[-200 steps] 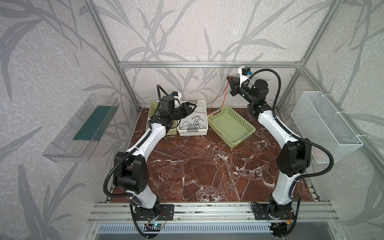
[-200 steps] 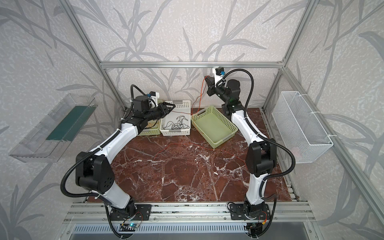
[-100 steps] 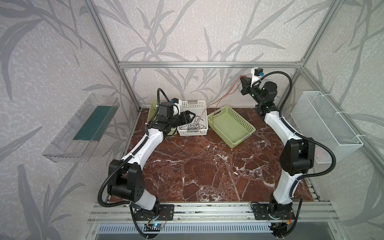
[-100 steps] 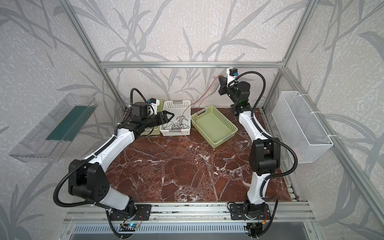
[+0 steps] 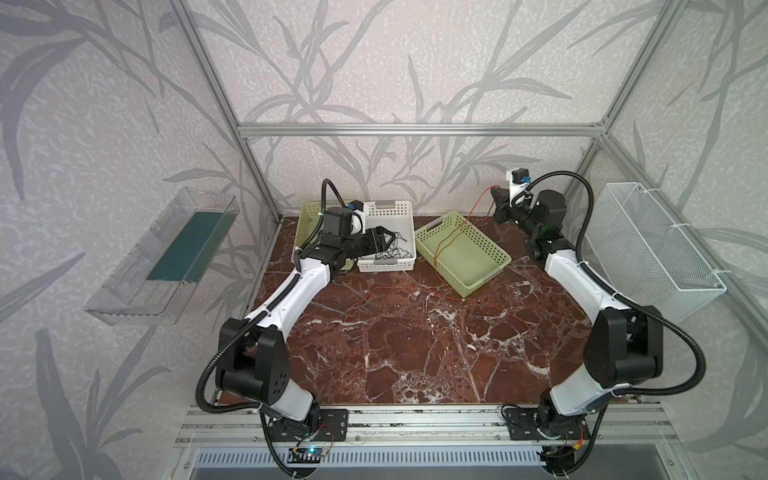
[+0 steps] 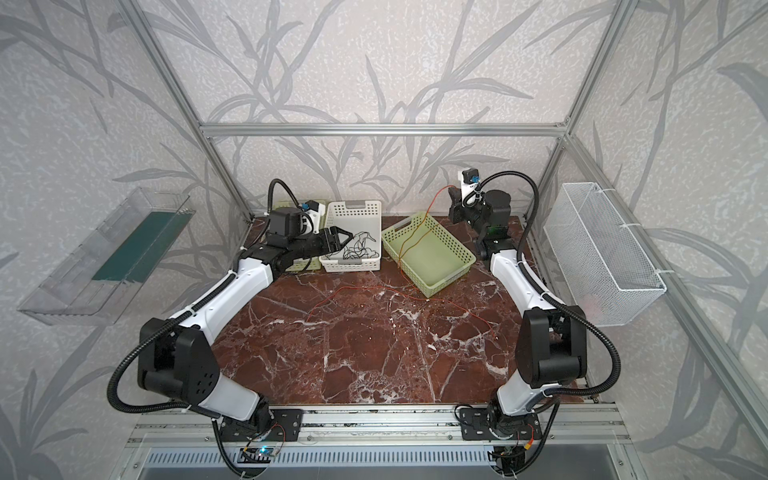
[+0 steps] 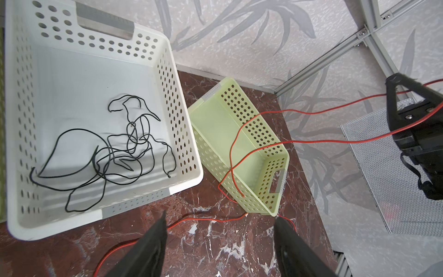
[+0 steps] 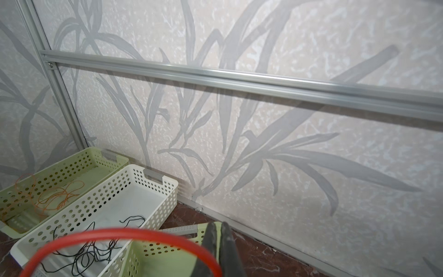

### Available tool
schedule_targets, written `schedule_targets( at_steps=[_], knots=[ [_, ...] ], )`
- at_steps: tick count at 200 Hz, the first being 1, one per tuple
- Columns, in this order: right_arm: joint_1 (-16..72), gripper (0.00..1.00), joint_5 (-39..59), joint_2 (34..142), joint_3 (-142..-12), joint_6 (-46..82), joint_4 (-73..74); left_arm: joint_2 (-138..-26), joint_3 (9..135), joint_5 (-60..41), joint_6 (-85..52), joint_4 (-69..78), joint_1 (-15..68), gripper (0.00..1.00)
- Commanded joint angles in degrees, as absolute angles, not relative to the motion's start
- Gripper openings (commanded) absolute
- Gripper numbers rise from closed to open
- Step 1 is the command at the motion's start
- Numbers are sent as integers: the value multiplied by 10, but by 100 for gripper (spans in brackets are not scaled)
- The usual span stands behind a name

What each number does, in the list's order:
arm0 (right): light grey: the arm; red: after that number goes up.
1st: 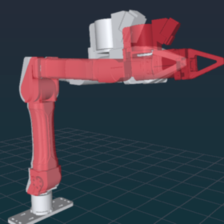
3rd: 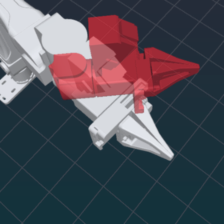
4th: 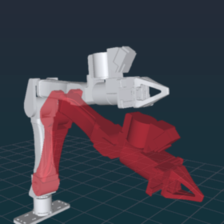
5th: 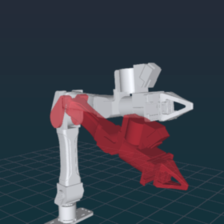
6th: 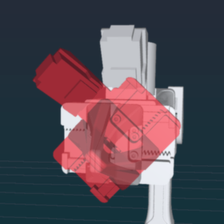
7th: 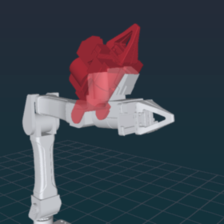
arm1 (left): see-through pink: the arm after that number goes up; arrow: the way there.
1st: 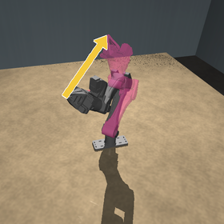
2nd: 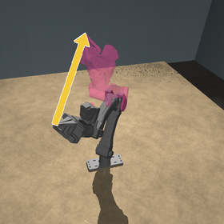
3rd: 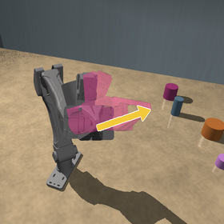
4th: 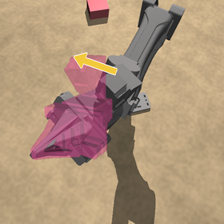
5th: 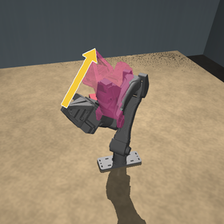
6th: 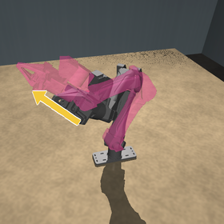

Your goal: Untangle the cables

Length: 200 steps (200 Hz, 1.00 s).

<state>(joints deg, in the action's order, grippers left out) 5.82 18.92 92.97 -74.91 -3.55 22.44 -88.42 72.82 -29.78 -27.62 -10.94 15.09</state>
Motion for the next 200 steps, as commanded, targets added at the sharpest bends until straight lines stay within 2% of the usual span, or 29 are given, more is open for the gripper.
schedule_targets(
  at_steps=[1,31,71,97,122,150,171,185,200],
  knots=[
    [69,0,164,934,-757,-42,213,-886,752,-287,-249,-133,163,71],
    [70,0,107,952,-707,-16,246,-886,755,-279,-232,-152,177,71],
    [77,0,80,1010,-711,-22,186,-899,762,-264,-201,-170,200,71],
    [79,0,78,1048,-713,-15,157,-940,796,-252,-153,-185,234,72],
    [93,0,84,1088,-752,-54,72,-998,847,-236,-104,-211,265,74],
    [97,2,59,1107,-756,-44,21,-1058,905,-209,-100,-236,270,75],
    [98,16,61,1127,-770,-45,-40,-1087,932,-216,-106,-245,270,75],
    [98,39,42,1149,-802,-43,-110,-1099,943,-215,-104,-252,271,75],
    [96,49,19,1159,-844,-41,-182,-1102,950,-209,-83,-276,271,76]
  ],
)
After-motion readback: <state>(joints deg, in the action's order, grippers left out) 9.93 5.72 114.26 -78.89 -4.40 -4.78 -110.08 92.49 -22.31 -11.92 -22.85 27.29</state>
